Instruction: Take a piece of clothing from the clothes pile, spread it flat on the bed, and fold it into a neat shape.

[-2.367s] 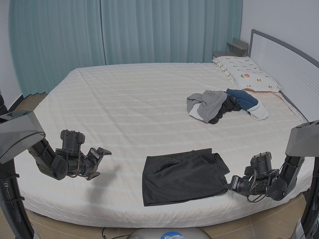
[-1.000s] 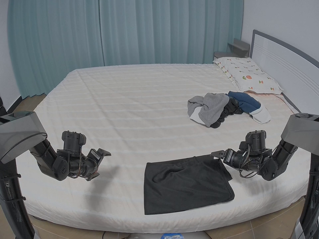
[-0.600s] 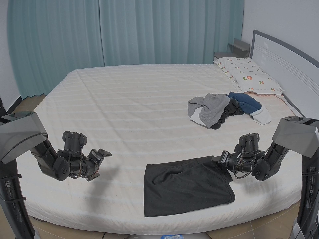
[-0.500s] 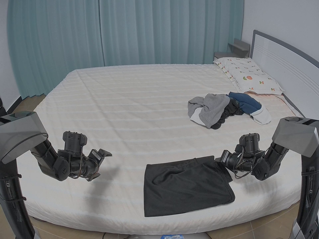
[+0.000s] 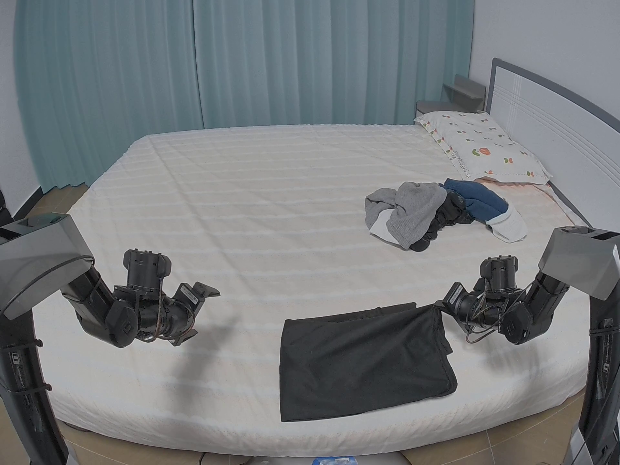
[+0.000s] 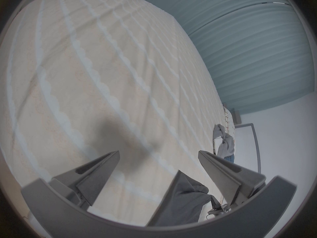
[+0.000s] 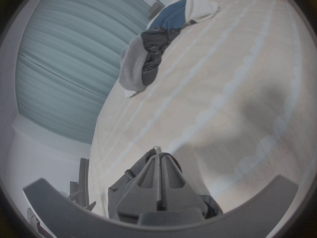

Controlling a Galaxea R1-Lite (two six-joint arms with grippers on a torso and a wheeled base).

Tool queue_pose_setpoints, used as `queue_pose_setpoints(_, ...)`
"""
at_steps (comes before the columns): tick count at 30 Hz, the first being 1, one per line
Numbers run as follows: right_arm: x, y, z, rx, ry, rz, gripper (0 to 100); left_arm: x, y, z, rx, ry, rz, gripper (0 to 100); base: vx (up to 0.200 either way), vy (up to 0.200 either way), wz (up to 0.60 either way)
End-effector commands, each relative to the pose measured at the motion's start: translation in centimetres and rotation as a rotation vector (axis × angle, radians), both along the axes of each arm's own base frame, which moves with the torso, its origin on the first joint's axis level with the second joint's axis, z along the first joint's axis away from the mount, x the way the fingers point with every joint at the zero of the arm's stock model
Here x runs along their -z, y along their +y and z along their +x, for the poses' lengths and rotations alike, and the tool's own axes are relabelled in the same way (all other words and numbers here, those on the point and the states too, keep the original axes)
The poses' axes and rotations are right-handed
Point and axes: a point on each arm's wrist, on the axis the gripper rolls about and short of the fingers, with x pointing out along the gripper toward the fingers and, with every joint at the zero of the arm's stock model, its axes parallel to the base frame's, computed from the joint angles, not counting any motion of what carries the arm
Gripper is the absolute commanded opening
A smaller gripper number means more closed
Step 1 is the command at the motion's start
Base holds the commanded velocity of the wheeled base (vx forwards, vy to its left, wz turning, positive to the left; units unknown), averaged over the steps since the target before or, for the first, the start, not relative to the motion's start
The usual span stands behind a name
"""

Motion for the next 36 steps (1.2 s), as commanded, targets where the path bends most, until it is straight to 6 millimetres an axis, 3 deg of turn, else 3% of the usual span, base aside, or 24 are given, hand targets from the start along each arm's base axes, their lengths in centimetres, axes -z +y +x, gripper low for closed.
queue_pose_setpoints(1, 0.5, -0.3, -0.2, 0.01, 0.017, 0.009, 0, 0.6, -2.2, 0.3, 0.057, -0.002, 0.011, 100, 0.0, 0.0, 0.0)
queue_pose_setpoints(5, 0.4, -0.2, -0.3, 0.005, 0.008, 0.013, 0, 0.5, -3.2, 0.9, 0.069, -0.024, 0.024, 100, 0.0, 0.0, 0.0)
queue_pose_setpoints(9, 0.9, 0.0, -0.6, -0.009, -0.011, 0.021, 0, 0.4, -5.7, 2.0, 0.182, -0.097, 0.096, 100, 0.0, 0.0, 0.0)
queue_pose_setpoints(18, 1.1, 0.0, -0.8, -0.019, -0.024, 0.027, 0, 2.0, -11.9, 3.8, 0.314, -0.167, 0.13, 100, 0.0, 0.0, 0.0)
queue_pose_setpoints(21, 1.1, 0.0, -0.8, -0.019, -0.026, 0.028, 0, 3.5, -13.1, 4.6, 0.344, -0.175, 0.152, 100, 0.0, 0.0, 0.0)
queue_pose_setpoints(36, 1.1, 0.0, -0.8, -0.02, -0.025, 0.026, 0, 4.9, -14.2, 4.7, 0.372, -0.165, 0.233, 100, 0.0, 0.0, 0.0)
